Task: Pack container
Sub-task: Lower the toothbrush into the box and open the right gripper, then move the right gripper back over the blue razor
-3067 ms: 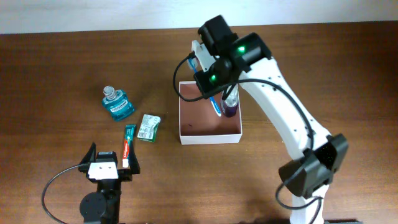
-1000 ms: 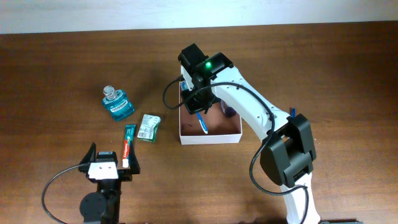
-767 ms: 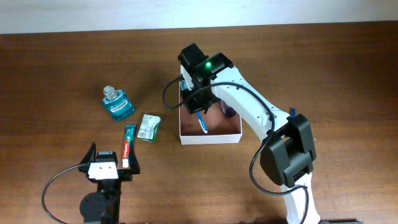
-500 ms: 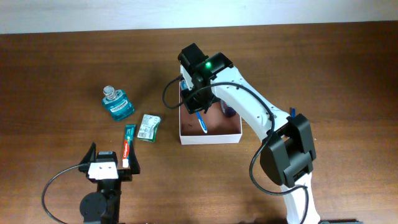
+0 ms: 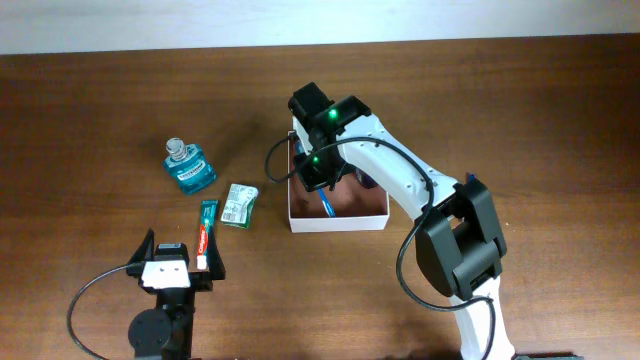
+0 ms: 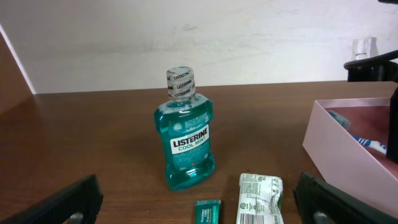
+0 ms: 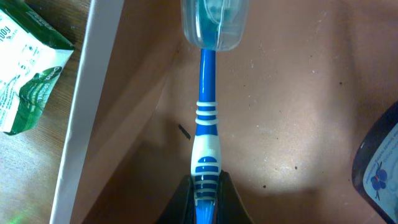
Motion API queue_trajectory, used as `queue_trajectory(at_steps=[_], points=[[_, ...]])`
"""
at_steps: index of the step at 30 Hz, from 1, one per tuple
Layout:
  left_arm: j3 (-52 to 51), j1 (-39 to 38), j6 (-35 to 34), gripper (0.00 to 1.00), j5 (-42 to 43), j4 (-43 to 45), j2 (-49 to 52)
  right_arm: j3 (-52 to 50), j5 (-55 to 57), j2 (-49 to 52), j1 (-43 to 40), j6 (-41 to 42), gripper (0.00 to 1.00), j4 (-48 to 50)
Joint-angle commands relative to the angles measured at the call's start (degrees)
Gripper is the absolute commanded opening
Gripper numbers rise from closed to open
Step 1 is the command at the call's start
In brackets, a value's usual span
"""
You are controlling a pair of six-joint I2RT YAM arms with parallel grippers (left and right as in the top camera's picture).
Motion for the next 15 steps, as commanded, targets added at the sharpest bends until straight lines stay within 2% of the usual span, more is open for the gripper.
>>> queue_trajectory(at_steps=[1, 2, 4, 9, 15], points=[[-0.11, -0.24, 0.92, 0.99, 0.00, -0.39, -0.42, -0.28, 0.31, 0.48, 0.20, 0.11, 0.06, 0.24], [-0.11, -0.24, 0.92, 0.99, 0.00, -0.39, -0.42, -0.28, 0.31, 0.48, 0.20, 0.11, 0.10, 0.22], [-0.11, -0.24, 0.92, 0.99, 0.00, -0.39, -0.42, -0.28, 0.24, 0.46, 0.20, 0.11, 0.32, 0.15], [-0.11, -0.24, 0.92, 0.99, 0.00, -0.39, -0.42, 1.51, -0.31, -0.20, 0.17, -0.15, 0.38, -1.79], [-0.11, -0.24, 0.92, 0.99, 0.00, -0.39, -0.42, 11.85, 2.71, -3.85, 0.11, -6.03, 0.39, -6.03]])
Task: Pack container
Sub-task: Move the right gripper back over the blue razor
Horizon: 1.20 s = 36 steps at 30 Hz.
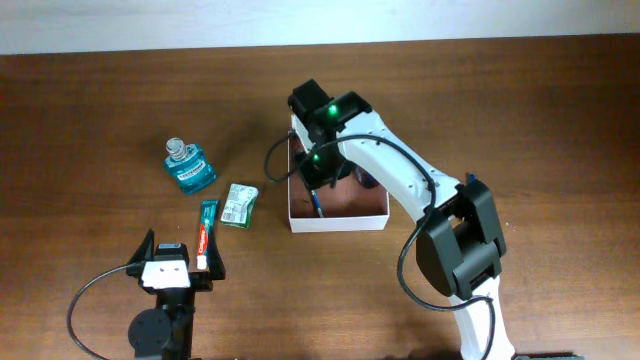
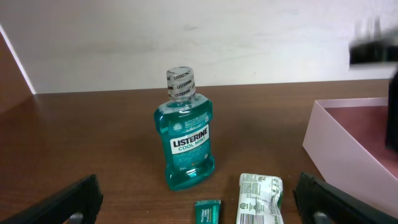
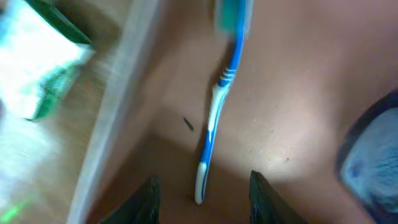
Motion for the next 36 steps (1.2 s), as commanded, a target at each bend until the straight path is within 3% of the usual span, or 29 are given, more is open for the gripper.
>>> queue_trajectory(at_steps=[1, 8, 16, 21, 27, 36], points=[[-0.11, -0.24, 0.92, 0.99, 0.00, -0.39, -0.42, 9.88, 4.44, -4.46, 0.07, -3.41, 0.39, -3.26], [-0.11, -0.24, 0.92, 0.99, 0.00, -0.39, -0.42, 26.75, 13.90, -8.66, -5.05, -2.93, 0.37, -17.33], [-0.11, -0.24, 0.92, 1.00, 0.00, -0.39, -0.42, 28.15, 16.59, -11.17, -21.20, -2.97, 0.42, -29.59], [-0.11, -0.24, 0.92, 0.99, 0.00, -0.39, -0.42, 23.32, 13.46, -11.26, -31.74, -4.15, 0.54, -29.57], [-0.11, -0.24, 0.92, 0.99, 0.00, -0.39, -0.42, 13.40, 11.23, -11.23, -38.56, -4.50, 0.54, -26.95], [-0.11, -0.24, 0.92, 0.99, 0.00, -0.39, -0.42, -9.46, 9.03, -11.17, -39.78, -4.66, 0.53, -9.42]])
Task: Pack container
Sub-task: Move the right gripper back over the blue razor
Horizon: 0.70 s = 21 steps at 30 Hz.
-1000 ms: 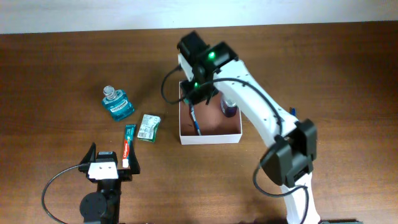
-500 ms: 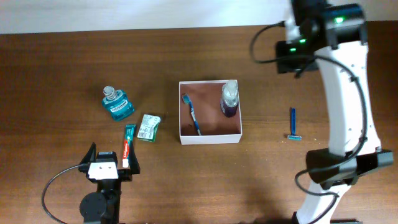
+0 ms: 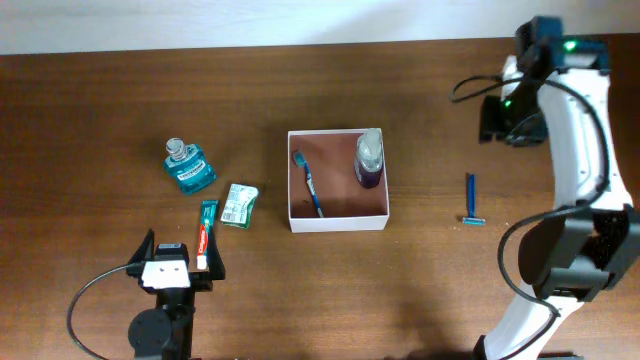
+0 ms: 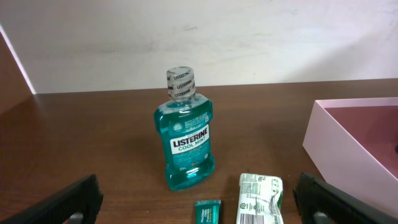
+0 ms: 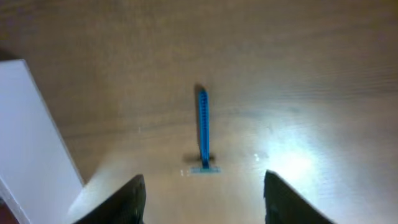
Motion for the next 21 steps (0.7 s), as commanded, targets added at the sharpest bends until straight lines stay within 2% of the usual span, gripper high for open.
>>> queue_trajectory(at_steps=[1, 9, 18, 21], points=[[-0.11, -0.24, 0.94, 0.99, 0.00, -0.39, -0.42, -9.22, -1.36, 0.50, 0.35, -0.59, 0.53, 4.83], [-0.11, -0.24, 0.94, 0.99, 0.00, -0.39, -0.42, -27.08, -1.36, 0.50, 0.35, -0.59, 0.52, 20.20], [-0.11, -0.24, 0.94, 1.00, 0.00, -0.39, -0.42, -37.05, -1.31, 0.50, 0.33, -0.59, 0.52, 29.83], [-0.11, -0.24, 0.94, 0.99, 0.00, -0.39, -0.42, -39.58, -1.33, 0.50, 0.33, -0.59, 0.44, 32.26]])
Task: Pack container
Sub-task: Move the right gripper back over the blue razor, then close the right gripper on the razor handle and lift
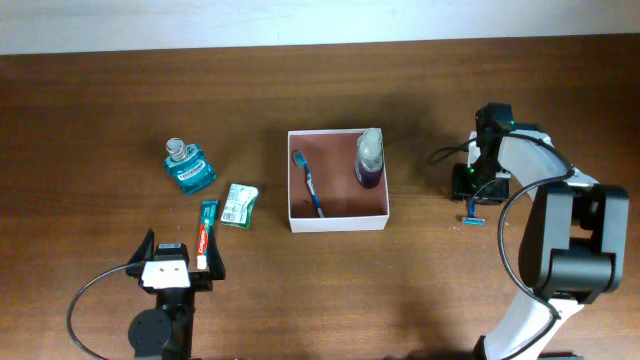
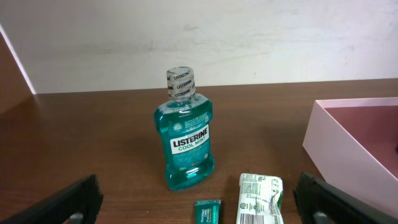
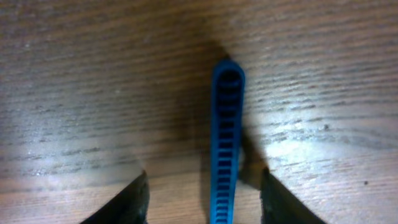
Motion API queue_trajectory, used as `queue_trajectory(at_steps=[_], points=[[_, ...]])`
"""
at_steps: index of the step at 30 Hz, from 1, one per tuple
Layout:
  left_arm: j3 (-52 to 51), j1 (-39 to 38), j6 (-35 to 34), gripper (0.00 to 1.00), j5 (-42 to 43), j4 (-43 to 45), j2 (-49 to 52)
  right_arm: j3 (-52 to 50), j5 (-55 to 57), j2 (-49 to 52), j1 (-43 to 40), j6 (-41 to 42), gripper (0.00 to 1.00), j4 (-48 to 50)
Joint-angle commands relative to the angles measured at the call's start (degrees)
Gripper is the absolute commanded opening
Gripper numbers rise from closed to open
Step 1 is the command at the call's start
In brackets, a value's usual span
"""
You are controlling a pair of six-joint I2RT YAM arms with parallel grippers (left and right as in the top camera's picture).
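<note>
The white open box [image 1: 337,220] sits mid-table and holds a blue toothbrush [image 1: 307,182] and a dark purple bottle [image 1: 368,158]. A blue razor [image 3: 225,142] lies flat on the wood at the right; in the overhead view only its head [image 1: 472,220] shows under the arm. My right gripper [image 3: 203,202] is low over the razor, open, its fingers astride the handle and apart from it. My left gripper [image 2: 198,200] rests open near the front left edge, facing a Listerine bottle [image 2: 184,134], a green packet [image 2: 260,198] and a toothpaste tube [image 2: 208,211].
The pink wall of the box [image 2: 343,158] lies to the right in the left wrist view. A pale wall [image 1: 300,22] runs along the table's far edge.
My right gripper has come down from high at the far right to just over the razor, its open fingers now on either side of the handle. The left arm is unchanged.
My right gripper held the toothbrush inside the box. Then it was open with the toothbrush lying in the box. Later it was up at the far right with the razor in sight below, and now it is low astride the razor.
</note>
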Motion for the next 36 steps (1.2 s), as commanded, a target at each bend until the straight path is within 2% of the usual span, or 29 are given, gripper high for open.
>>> queue_trajectory(at_steps=[1, 3, 9, 19, 24, 36], points=[[-0.11, -0.24, 0.92, 0.99, 0.00, -0.39, -0.42, -3.48, -1.25, 1.44, 0.20, -0.31, 0.38, 2.25], [-0.11, -0.24, 0.92, 0.99, 0.00, -0.39, -0.42, -3.45, -1.27, 1.44, 0.20, -0.31, 0.20, 2.29], [-0.11, -0.24, 0.92, 1.00, 0.00, -0.39, -0.42, -3.45, -1.27, 1.44, 0.04, -0.31, 0.05, 2.25], [-0.11, -0.24, 0.92, 0.99, 0.00, -0.39, -0.42, 0.72, -1.27, 1.31, 0.04, -0.31, 0.04, -2.93], [-0.11, -0.24, 0.92, 0.99, 0.00, -0.39, -0.42, 10.32, -1.29, 1.29, 0.07, -0.31, 0.04, -10.95], [-0.11, -0.24, 0.92, 0.99, 0.00, -0.39, -0.42, 41.33, -6.69, 1.20, 2.29, -0.26, 0.04, -31.08]])
